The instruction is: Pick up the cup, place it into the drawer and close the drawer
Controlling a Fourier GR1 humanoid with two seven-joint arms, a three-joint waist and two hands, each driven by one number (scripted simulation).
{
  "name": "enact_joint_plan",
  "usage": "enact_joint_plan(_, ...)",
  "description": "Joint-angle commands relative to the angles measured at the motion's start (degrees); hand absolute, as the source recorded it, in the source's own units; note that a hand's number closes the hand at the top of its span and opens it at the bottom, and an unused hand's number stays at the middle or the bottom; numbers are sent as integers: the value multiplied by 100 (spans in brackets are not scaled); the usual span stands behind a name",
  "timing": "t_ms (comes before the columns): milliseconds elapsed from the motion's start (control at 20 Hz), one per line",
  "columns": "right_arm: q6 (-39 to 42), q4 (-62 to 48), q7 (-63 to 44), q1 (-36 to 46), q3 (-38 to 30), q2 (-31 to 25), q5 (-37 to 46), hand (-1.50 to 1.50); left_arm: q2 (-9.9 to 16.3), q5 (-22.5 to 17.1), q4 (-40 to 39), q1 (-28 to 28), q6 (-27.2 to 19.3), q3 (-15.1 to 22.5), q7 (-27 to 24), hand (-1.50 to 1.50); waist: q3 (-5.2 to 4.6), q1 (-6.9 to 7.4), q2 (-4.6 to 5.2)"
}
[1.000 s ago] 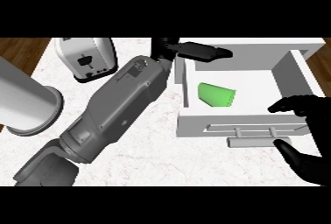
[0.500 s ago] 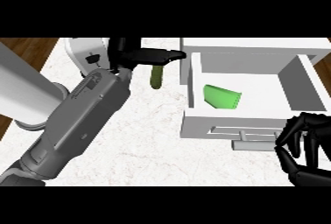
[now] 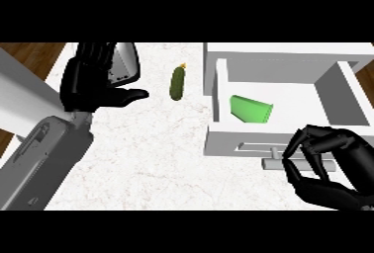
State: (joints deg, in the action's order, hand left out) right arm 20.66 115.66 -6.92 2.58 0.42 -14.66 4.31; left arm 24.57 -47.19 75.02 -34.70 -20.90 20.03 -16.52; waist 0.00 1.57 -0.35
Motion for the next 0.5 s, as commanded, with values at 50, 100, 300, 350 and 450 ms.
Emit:
enact_joint_plan(50, 140, -483, 825, 55, 380, -464, 1266, 150, 277, 21, 637, 843, 224, -98, -148, -150, 2, 15, 21)
enact_joint_plan(100, 175, -291, 681, 196, 412, -678, 1470, 150, 321, -85, 693, 1174, 386, -62, -132, -150, -4, 69, 10)
enact_joint_plan(300, -347, -1016, 1348, 62, 1015, -633, 2681, 150, 597, -127, 734, 1793, 935, -384, -505, -150, 0, 16, 40)
enact_joint_plan(350, -588, -1234, 1471, 52, 1182, -527, 2991, 150, 726, -98, 1016, 1762, 797, -436, -300, -150, 4, -4, 30)
enact_joint_plan(450, -749, -1672, 1505, 358, 1374, -409, 3303, 150, 751, -156, 967, 1886, 981, -610, -239, -150, 2, -50, 37)
